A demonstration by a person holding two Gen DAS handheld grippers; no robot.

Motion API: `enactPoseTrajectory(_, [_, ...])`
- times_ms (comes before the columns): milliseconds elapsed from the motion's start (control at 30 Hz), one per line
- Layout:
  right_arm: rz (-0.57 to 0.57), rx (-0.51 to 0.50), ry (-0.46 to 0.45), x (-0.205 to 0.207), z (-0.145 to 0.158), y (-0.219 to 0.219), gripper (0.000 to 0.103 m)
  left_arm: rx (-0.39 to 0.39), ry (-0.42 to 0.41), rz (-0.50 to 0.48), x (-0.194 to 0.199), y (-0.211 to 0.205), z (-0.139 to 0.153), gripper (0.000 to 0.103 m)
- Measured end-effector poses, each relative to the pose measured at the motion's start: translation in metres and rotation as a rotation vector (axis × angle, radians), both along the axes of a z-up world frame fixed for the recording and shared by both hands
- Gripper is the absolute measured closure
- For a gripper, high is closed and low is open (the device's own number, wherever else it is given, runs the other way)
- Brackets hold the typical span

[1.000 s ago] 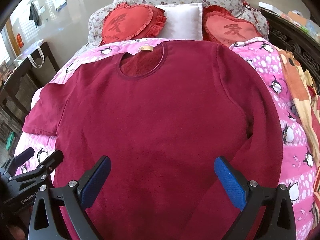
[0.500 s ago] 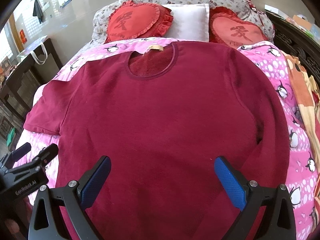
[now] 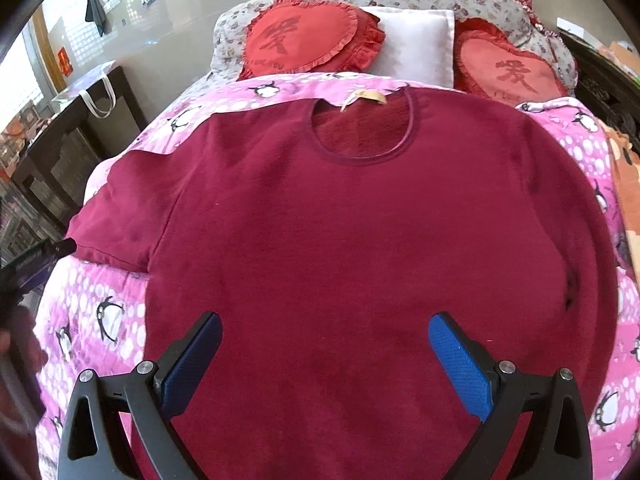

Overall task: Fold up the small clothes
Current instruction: 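Grasp the sweater side nearest the left gripper and fold it over the body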

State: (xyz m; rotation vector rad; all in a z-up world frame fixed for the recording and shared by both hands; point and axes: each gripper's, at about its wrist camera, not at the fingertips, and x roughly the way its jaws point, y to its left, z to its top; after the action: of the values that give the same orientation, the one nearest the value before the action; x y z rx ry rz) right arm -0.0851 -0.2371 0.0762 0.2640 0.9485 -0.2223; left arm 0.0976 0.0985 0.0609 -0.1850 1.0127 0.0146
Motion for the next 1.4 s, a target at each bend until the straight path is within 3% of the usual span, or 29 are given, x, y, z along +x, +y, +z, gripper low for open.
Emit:
enactPoseTrajectory(133, [0.015, 0.004, 0.024, 0.008, -0.007, 0.006, 0.001, -0.081, 0.05, 0.105, 0.036, 0.041, -0.017, 0.017])
enactPoseTrajectory(333, [0.034, -0.013, 0.041, 0.016, -0.012, 0.012, 0.001, -0.162, 0.056, 0.194, 0.069, 0.067, -0.033, 0.019])
enactPoseTrajectory(400, [0.037, -0.016, 0.043, 0.018, -0.013, 0.013, 0.001, -0.145, 0.043, 0.163, 0.075, 0.062, -0.035, 0.038])
enactPoseTrajectory(467, [0.037, -0.011, 0.045, 0.018, -0.014, 0.01, 0.001, -0.119, 0.037, 0.127, 0.083, 0.054, -0.035, 0.074])
enactPoseTrajectory(533, [0.033, -0.001, 0.046, 0.016, -0.014, 0.009, 0.001, -0.108, 0.02, 0.094, 0.088, 0.048, -0.031, 0.092])
enactPoseTrajectory(633, [0.038, 0.008, 0.037, 0.013, -0.011, 0.008, 0.001, -0.117, -0.038, 0.078, 0.077, 0.033, -0.006, 0.093])
enactPoseTrajectory(700, [0.035, -0.004, 0.025, 0.008, -0.008, 0.004, 0.001, -0.138, -0.112, -0.004, 0.058, 0.008, 0.024, 0.093])
enactPoseTrajectory(833, [-0.008, -0.013, 0.01, 0.0, -0.003, -0.014, 0.001, -0.18, -0.211, -0.219, 0.015, -0.07, 0.075, 0.093])
enactPoseTrajectory(967, [-0.064, 0.013, -0.004, -0.014, 0.001, -0.038, 0.001, -0.209, -0.226, -0.458, -0.027, -0.165, 0.095, 0.093])
enactPoseTrajectory(1100, [-0.129, -0.011, 0.012, -0.033, 0.001, -0.065, 0.001, -0.203, -0.175, -0.617, -0.06, -0.244, 0.076, 0.093])
enactPoseTrajectory(1233, [-0.174, 0.009, 0.043, -0.048, -0.006, -0.088, 0.001, -0.176, -0.077, -0.746, -0.088, -0.304, 0.032, 0.093])
enactPoseTrajectory(1333, [-0.196, 0.03, 0.035, -0.058, -0.007, -0.101, 0.001, -0.117, -0.036, -0.843, -0.108, -0.323, 0.008, 0.093])
enactPoseTrajectory(1400, [-0.199, 0.031, 0.028, -0.06, -0.005, -0.105, 0.001, -0.101, -0.012, -0.902, -0.115, -0.322, 0.006, 0.087])
